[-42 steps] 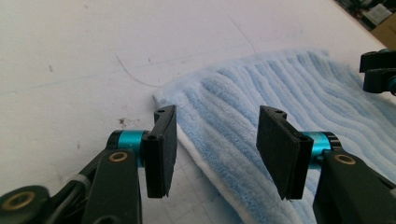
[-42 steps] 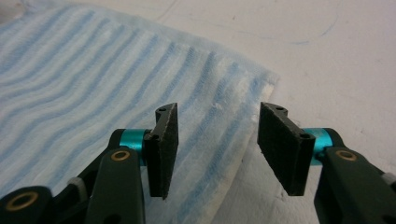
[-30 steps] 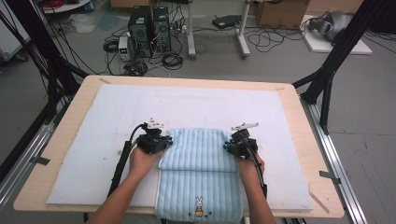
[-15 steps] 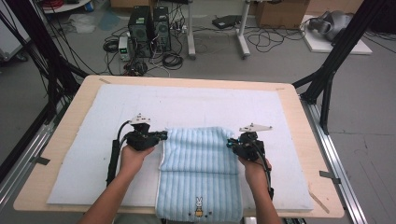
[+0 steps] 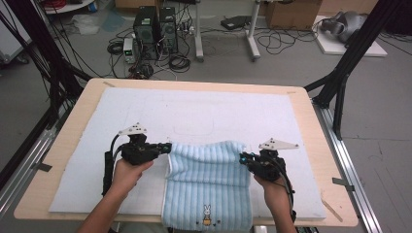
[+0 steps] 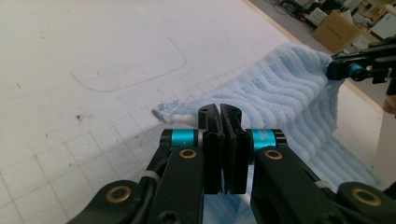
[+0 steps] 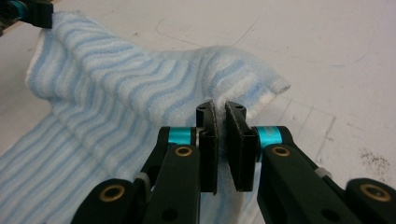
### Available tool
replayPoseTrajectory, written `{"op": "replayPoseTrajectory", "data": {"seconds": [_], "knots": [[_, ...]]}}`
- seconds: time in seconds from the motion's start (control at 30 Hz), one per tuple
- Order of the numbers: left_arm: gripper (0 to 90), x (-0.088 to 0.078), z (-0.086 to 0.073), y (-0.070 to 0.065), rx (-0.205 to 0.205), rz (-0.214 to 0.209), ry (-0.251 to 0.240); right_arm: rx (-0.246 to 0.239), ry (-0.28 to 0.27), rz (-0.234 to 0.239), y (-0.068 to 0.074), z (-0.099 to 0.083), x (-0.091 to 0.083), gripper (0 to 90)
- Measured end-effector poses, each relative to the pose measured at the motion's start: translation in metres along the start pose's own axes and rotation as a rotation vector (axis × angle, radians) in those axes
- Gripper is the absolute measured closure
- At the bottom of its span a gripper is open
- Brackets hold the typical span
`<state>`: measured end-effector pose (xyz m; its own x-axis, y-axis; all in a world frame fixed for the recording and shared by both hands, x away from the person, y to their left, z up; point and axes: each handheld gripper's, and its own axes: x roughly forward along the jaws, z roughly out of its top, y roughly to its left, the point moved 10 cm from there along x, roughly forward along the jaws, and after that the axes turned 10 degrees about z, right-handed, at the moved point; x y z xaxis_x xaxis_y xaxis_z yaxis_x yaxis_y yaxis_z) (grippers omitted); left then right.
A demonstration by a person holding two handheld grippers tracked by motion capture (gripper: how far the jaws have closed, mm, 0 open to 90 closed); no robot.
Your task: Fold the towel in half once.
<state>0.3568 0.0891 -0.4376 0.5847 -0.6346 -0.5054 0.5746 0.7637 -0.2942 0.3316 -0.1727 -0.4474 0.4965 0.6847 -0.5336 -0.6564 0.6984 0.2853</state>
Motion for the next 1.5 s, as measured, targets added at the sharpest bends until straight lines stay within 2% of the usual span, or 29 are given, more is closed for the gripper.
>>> {"op": "replayPoseTrajectory", "data": {"seconds": [0.13, 0.33, 0.43, 0.63, 0.73, 0.77, 0.83, 0.87, 0.9, 0.93, 0.97, 1.03, 1.07, 1.13, 1.2, 1.33, 1.47, 1.5], "knots": [[87.1, -0.005, -0.013, -0.006, -0.013, -0.033, 0.018, -0.010, 0.009, 0.014, 0.009, -0.010, -0.006, 83.8], [87.1, -0.014, -0.034, -0.011, 0.001, -0.048, 0.038, -0.009, 0.020, 0.037, 0.024, -0.026, -0.011, 83.9], [87.0, -0.019, -0.046, -0.013, -0.008, -0.062, 0.050, -0.009, 0.035, 0.051, 0.030, -0.038, -0.014, 84.0], [87.0, -0.021, -0.070, -0.021, 0.009, -0.094, 0.091, 0.010, 0.063, 0.058, 0.034, -0.058, -0.019, 84.1], [86.1, -0.018, -0.076, -0.022, 0.016, -0.086, 0.101, 0.015, 0.084, 0.043, 0.032, -0.068, -0.018, 84.1], [83.0, -0.017, -0.077, -0.020, 0.016, -0.078, 0.102, 0.006, 0.086, 0.034, 0.031, -0.070, -0.017, 84.1], [65.1, -0.016, -0.076, -0.017, 0.013, -0.060, 0.101, 0.003, 0.101, 0.022, 0.030, -0.074, -0.016, 82.3], [56.4, -0.016, -0.073, -0.015, 0.009, -0.053, 0.086, 0.004, 0.094, 0.015, 0.029, -0.073, -0.017, 78.2], [52.1, -0.017, -0.068, -0.012, 0.007, -0.046, 0.063, 0.009, 0.083, 0.011, 0.028, -0.072, -0.017, 73.1], [50.0, -0.018, -0.064, -0.010, -0.001, -0.044, 0.049, 0.027, 0.049, 0.002, 0.025, -0.066, -0.020, 67.9], [48.8, -0.019, -0.059, -0.006, -0.019, -0.037, 0.026, 0.033, 0.024, -0.004, 0.023, -0.062, -0.022, 66.6], [48.5, -0.018, -0.050, 0.003, -0.030, -0.012, 0.003, 0.052, -0.031, -0.025, 0.015, -0.050, -0.028, 64.2], [48.5, -0.018, -0.048, 0.006, -0.036, -0.004, 0.001, 0.047, -0.048, -0.043, 0.010, -0.044, -0.030, 64.6], [49.3, -0.013, -0.042, 0.014, -0.048, 0.018, -0.004, 0.051, -0.049, -0.066, 0.001, -0.039, -0.029, 65.7], [52.9, -0.008, -0.041, 0.018, -0.060, 0.025, -0.009, 0.057, -0.024, -0.107, -0.012, -0.038, -0.024, 66.6], [56.6, 0.009, -0.048, 0.024, -0.061, 0.058, 0.044, 0.076, 0.032, -0.121, -0.025, -0.045, -0.004, 66.0], [57.5, 0.019, -0.056, 0.021, -0.038, 0.067, 0.087, 0.084, 0.093, -0.107, -0.023, -0.053, 0.009, 62.2], [57.9, 0.022, -0.059, 0.019, -0.016, 0.074, 0.105, 0.070, 0.106, -0.113, -0.022, -0.054, 0.011, 63.0]]}}
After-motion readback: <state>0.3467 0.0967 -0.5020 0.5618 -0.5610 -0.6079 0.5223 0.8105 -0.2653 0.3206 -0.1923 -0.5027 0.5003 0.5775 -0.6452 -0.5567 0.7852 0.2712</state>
